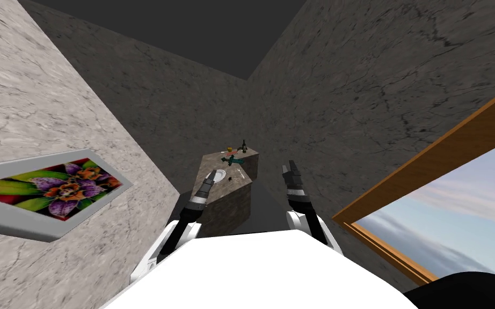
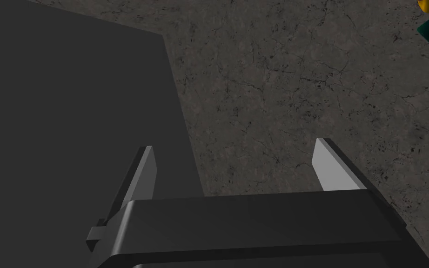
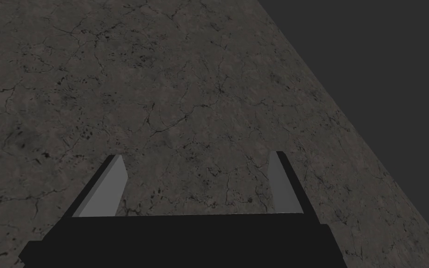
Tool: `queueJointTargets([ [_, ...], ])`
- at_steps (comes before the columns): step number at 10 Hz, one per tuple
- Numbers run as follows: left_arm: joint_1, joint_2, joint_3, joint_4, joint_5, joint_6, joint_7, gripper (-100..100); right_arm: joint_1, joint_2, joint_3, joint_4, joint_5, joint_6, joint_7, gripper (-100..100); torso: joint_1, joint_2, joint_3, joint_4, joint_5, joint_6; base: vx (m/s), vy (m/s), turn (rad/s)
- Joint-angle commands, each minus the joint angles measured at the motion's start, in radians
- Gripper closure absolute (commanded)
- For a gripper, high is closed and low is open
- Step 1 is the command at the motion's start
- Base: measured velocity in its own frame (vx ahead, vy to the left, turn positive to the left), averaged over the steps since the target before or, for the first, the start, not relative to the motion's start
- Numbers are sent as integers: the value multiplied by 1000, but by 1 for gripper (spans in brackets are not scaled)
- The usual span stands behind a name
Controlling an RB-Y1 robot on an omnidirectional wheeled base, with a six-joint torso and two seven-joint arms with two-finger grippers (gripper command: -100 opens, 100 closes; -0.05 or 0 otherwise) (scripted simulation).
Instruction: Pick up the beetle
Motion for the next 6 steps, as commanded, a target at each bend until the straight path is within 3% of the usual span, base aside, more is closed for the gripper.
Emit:
queueJointTargets([
  [1, -9, 28, -15, 24, -10, 46, 4, -100, 0, 0, 0, 0, 0, 0, 0, 0, 0, 0, 0, 0, 0, 0, 20, -35, -128],
  [6, -39, 142, -47, 98, -31, 191, 28, -100, 0, 0, 0, 0, 0, 0, 0, 0, 0, 0, 0, 0, 0, 0, 20, -35, -131],
])
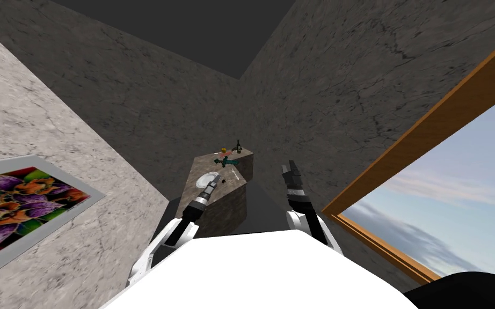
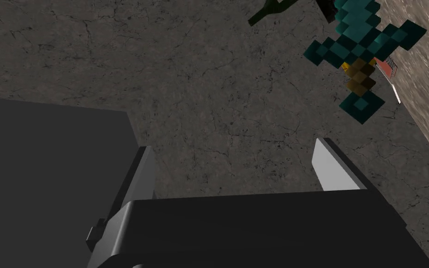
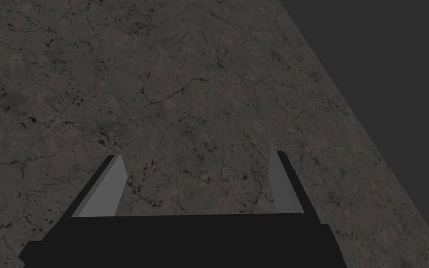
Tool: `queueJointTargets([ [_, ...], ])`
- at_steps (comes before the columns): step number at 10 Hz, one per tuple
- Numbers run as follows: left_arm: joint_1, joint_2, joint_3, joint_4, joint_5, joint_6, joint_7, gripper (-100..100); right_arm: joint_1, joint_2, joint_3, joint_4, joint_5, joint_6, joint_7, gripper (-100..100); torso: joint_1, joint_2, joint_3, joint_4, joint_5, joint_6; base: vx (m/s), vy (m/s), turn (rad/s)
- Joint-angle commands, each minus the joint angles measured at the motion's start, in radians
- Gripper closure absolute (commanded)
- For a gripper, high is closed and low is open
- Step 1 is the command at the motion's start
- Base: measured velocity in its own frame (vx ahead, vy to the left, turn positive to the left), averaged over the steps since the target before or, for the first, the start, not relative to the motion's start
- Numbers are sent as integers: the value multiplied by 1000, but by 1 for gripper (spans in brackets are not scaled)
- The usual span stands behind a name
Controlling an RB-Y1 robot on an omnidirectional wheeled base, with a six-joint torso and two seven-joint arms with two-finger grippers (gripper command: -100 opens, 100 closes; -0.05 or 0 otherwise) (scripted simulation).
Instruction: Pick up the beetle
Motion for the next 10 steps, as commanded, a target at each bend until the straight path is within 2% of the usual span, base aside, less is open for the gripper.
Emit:
queueJointTargets([
  [1, -17, 36, -14, 33, -9, 50, 7, -100, 0, 0, 0, 0, 0, 0, 0, 0, 0, 0, 0, 0, 0, 0, 8, -38, -121],
  [2, -23, 62, -21, 51, -13, 82, 12, -100, 0, 0, 0, 0, 0, 0, 0, 0, 0, 0, 0, 0, 0, 0, 13, -48, -123],
  [3, -23, 62, -21, 51, -13, 90, 12, -100, 0, 0, 0, 0, 0, 0, 0, 0, 0, 0, 0, 0, 0, 0, 12, -33, -54],
  [8, -59, 198, -55, 143, -34, 245, 39, -100, 0, 0, 0, 0, 0, 0, 0, 0, -1, 1, 0, 0, 0, 0, 7, -42, -129],
  [9, -59, 200, -55, 143, -34, 248, 39, -100, 0, 0, 0, 0, 0, 0, 0, 0, -1, 1, 0, 0, 0, 0, 4, -34, -50],
  [10, -66, 227, -62, 161, -38, 278, 44, -100, 0, 0, 0, 0, 0, 0, 0, 0, 0, 1, 1, 0, 0, -1, 4, -31, -102],
])
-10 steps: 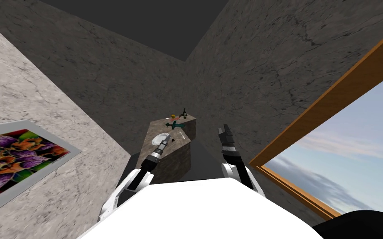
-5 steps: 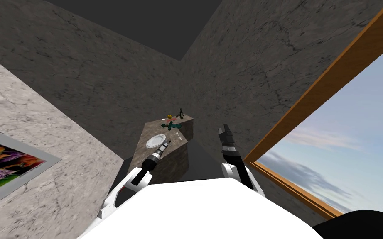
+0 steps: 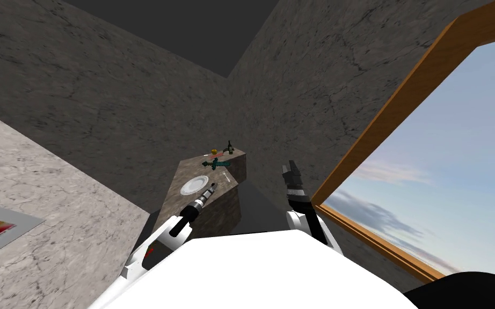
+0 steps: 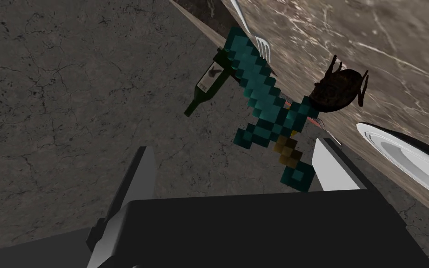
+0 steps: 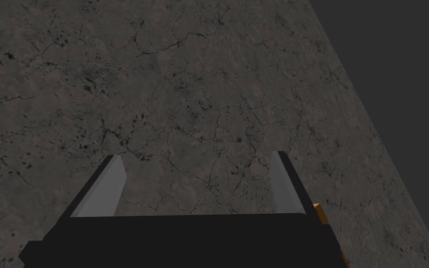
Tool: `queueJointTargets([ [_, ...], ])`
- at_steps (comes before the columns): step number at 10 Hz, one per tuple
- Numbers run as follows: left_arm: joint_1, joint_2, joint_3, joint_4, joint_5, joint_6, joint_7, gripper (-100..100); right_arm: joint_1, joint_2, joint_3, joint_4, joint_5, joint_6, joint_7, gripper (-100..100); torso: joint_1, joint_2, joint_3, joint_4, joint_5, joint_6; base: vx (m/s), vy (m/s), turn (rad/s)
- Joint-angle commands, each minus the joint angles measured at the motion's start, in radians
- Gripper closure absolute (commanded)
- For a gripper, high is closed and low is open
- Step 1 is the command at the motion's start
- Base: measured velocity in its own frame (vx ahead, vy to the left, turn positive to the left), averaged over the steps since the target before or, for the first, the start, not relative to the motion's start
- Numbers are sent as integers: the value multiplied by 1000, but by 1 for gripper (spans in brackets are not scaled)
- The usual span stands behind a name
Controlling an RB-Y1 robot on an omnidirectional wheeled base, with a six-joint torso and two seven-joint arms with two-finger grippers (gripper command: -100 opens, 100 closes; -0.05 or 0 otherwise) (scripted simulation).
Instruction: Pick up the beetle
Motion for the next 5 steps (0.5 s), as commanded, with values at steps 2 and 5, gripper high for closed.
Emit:
queueJointTargets([
  [2, -23, 73, -15, 47, -5, 78, 16, -100, 0, 0, 0, 0, 0, 0, 0, 0, 0, 0, 0, 0, 0, 0, 10, -39, -121],
  [5, -36, 120, -27, 79, -12, 131, 25, -100, 0, 0, 0, 0, 0, 0, 0, 0, 0, -1, 0, 0, 0, 0, 13, -32, -86],
])
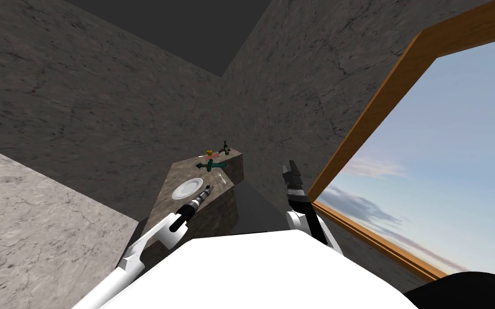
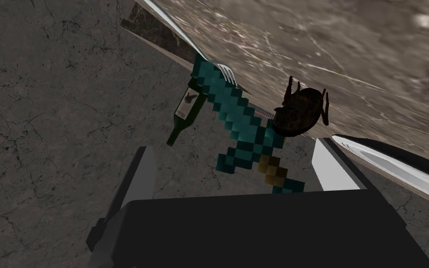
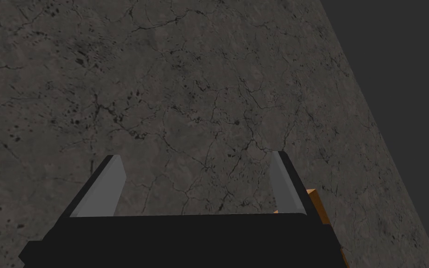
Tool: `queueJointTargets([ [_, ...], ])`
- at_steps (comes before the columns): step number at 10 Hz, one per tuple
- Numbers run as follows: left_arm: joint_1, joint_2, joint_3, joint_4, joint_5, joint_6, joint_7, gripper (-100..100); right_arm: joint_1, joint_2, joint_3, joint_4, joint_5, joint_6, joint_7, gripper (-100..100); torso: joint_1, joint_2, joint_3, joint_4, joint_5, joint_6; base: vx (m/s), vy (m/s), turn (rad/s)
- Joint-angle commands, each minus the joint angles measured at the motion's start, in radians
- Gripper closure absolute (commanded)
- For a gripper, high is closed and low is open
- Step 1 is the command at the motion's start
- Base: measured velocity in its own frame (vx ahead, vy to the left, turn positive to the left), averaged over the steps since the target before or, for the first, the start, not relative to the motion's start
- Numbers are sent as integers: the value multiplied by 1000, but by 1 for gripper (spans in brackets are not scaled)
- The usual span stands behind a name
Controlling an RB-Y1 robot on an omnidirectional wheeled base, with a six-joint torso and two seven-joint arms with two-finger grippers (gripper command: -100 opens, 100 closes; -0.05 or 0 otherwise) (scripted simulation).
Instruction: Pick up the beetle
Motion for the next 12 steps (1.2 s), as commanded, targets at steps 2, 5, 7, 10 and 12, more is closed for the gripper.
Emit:
queueJointTargets([
  [2, -2, 55, -10, 24, -10, 68, 11, -100, 0, 0, 0, 0, 0, 0, 0, 0, 0, 0, 0, 0, 0, 0, 19, -36, -98],
  [5, -18, 114, -24, 64, -19, 136, 23, -100, 0, 0, 0, 0, 0, 0, 0, 0, 1, -1, 0, 0, 0, 0, 36, -22, -103],
  [7, -23, 136, -27, 81, -22, 162, 27, -100, 0, 0, 0, 0, 0, 0, 0, 0, 1, -2, -1, 0, 0, 0, 50, 3, -61],
  [10, -25, 125, -20, 102, -17, 132, 19, -100, 0, 0, 0, 0, 0, 0, 0, 0, 2, 1, 0, 0, 1, -1, 17, 0, -10],
  [12, -31, 121, -13, 135, -12, 105, 14, -100, 0, 0, 0, 0, 0, 0, 0, 0, 1, -2, -1, 0, 0, -1, 61, -27, -19],
])
